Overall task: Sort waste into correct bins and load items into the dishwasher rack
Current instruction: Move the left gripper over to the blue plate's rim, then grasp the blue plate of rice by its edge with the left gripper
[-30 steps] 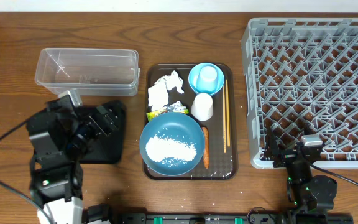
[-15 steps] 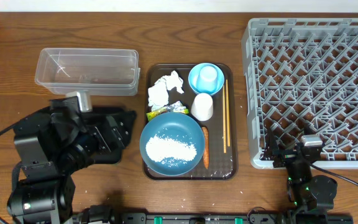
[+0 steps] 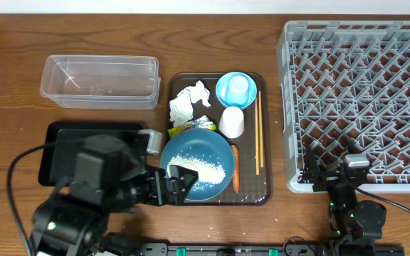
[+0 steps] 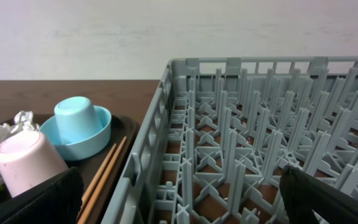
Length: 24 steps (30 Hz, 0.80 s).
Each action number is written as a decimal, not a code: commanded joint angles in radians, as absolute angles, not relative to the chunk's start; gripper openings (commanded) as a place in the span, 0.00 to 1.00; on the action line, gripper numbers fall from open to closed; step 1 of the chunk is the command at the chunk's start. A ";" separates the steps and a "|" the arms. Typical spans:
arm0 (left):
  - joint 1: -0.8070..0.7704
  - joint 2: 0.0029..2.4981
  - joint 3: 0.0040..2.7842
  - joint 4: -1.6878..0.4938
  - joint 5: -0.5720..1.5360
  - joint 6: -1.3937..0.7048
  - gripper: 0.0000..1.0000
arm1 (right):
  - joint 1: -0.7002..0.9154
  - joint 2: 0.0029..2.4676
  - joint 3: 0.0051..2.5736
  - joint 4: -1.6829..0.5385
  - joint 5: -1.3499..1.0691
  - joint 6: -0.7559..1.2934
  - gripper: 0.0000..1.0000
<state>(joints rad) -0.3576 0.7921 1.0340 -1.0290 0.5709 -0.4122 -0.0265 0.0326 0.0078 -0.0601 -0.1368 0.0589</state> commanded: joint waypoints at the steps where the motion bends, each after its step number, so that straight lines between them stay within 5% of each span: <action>1: -0.508 0.852 1.066 -1.028 0.325 -0.497 0.99 | -0.045 0.033 0.006 -0.063 -0.131 0.047 0.99; 9: -0.756 1.044 1.066 -0.970 0.138 -0.545 0.99 | -0.045 0.033 0.006 -0.063 -0.131 0.047 0.99; 24: -0.794 1.337 1.065 -0.879 0.148 -0.483 0.99 | -0.044 0.033 0.006 -0.063 -0.131 0.047 0.99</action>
